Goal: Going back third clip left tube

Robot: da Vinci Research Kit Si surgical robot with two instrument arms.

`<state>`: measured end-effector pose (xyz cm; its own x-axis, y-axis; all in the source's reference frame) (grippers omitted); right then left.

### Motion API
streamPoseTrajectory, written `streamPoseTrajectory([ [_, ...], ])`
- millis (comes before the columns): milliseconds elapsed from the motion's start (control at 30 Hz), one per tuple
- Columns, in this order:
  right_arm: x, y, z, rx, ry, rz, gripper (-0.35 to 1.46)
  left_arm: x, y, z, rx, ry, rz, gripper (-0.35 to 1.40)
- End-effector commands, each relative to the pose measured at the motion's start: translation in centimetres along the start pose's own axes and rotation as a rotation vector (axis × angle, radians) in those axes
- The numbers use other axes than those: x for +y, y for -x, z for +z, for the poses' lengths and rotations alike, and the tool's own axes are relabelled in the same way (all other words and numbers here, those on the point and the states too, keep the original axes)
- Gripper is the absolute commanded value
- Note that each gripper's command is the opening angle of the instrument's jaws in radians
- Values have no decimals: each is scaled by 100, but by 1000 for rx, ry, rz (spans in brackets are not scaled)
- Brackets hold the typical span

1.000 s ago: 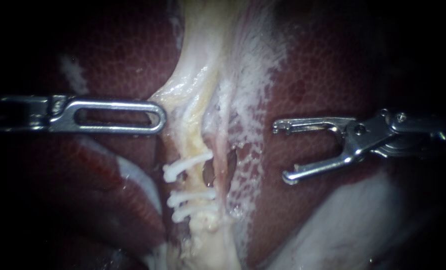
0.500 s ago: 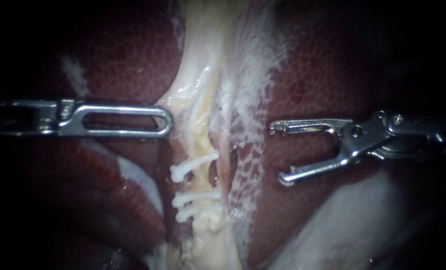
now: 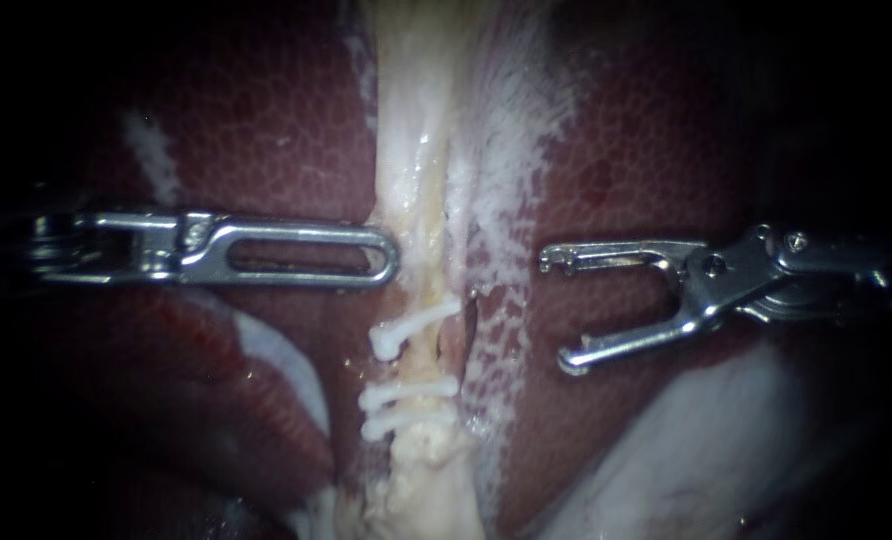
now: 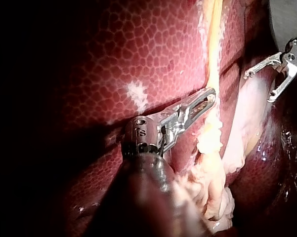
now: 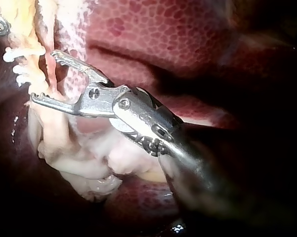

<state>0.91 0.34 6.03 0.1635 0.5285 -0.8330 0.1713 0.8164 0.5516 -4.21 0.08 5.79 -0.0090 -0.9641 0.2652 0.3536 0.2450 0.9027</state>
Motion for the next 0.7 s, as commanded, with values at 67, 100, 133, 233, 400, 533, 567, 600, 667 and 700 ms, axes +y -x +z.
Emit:
streamPoseTrajectory([
  [67, 0, 0, 0, 0, 0, 0, 60, 0, 0, -1, 1, 0, 0, -35],
  [100, 0, 0, 0, 0, 0, 0, 60, 0, 0, -1, 1, 0, 0, -35],
  [133, 0, 0, 0, 0, 0, 0, 60, 0, 1, -2, 1, 0, 0, -35],
  [233, 0, 0, 0, 0, 0, 0, 60, 0, 1, -2, 1, 0, 0, -35],
  [400, 0, 0, 0, 0, 0, 0, 60, 0, 1, -3, 1, -1, 0, -35],
  [533, 0, 0, -1, 0, 0, 0, 60, 0, 1, -3, 1, -1, 0, -35],
  [567, 0, 0, -1, 0, -1, 0, 60, 0, 1, -3, 1, -1, 0, -35],
  [600, 0, 0, -1, 0, -1, 0, 60, 0, 1, -3, 1, -1, 0, -35],
  [667, -1, 0, -2, 0, -1, 0, 60, 1, 1, -3, 1, -1, 0, -35],
  [700, -1, 0, -2, 0, -1, 0, 60, 1, 1, -3, 2, -1, 0, -35],
])
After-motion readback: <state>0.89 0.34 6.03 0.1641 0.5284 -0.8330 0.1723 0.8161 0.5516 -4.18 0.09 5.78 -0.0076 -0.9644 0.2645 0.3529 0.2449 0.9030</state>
